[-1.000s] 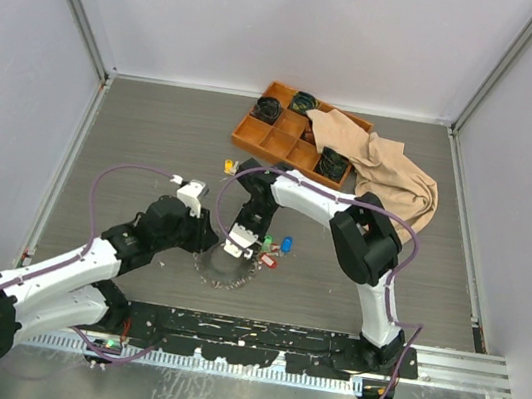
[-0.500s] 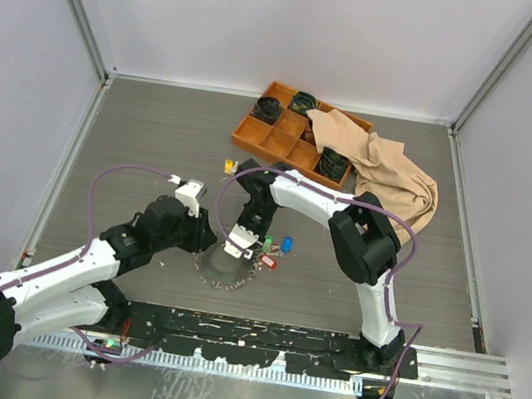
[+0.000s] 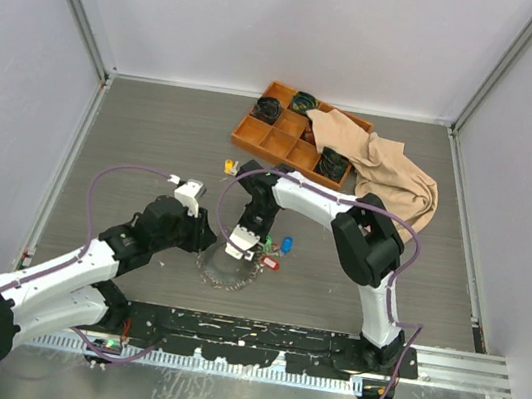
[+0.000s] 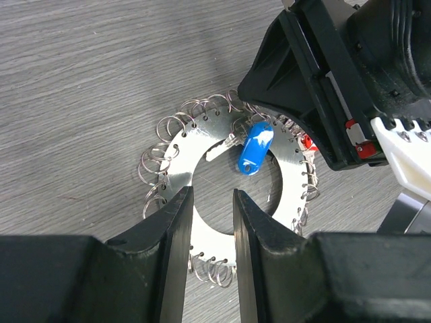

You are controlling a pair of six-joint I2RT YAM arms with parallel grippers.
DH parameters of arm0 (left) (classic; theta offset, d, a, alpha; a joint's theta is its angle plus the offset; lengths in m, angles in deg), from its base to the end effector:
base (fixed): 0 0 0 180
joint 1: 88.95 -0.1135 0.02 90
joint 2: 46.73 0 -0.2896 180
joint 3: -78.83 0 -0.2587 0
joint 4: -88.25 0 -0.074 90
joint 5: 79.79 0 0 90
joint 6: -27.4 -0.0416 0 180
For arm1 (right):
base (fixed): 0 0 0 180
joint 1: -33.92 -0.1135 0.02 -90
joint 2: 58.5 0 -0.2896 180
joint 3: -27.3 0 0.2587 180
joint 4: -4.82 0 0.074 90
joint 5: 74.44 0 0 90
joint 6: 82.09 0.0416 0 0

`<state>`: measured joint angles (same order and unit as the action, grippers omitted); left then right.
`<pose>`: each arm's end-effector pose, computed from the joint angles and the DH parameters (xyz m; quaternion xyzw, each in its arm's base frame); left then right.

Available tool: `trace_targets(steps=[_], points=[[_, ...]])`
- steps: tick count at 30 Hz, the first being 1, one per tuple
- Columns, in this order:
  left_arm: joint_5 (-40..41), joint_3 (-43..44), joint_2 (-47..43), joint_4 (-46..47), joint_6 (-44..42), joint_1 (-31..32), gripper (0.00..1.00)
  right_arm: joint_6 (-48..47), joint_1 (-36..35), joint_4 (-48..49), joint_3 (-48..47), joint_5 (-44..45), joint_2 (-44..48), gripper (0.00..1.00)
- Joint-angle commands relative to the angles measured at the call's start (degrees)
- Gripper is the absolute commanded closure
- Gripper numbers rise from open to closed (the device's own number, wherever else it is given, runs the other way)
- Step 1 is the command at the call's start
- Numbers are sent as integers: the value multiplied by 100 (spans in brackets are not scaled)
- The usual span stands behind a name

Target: Remove the keys from the keyring

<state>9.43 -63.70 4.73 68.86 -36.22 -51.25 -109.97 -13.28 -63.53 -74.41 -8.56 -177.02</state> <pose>0.1477 -0.1149 0.2139 0.0900 0.8758 -0.2567 0.3988 0.2697 0.3163 0.1816 -0.9699 0.1181 0.1464 0.1544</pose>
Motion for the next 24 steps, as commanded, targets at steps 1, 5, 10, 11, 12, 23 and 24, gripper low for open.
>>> trace_targets(steps=[1, 5, 10, 11, 12, 23, 24], points=[[-60, 29, -76, 106, 17, -34, 69, 123, -26, 5, 38, 21, 433, 77], [-63, 25, -101, 106, 35, -44, 69, 156, -27, 28, 116, 22, 508, 78], [-64, 29, -102, 112, 39, -47, 69, 170, -28, 54, 244, 26, 604, 79], [-63, 29, -89, 114, 43, -43, 69, 170, -22, 55, 270, 22, 622, 79], [-75, 37, -80, 121, 44, -43, 69, 176, -30, 66, 290, 21, 632, 78], [-82, 37, -142, 96, 62, -44, 69, 302, 9, 168, 158, -163, 548, 70], [-81, 38, -132, 97, 61, -47, 69, 297, 9, 153, 156, -209, 541, 69]])
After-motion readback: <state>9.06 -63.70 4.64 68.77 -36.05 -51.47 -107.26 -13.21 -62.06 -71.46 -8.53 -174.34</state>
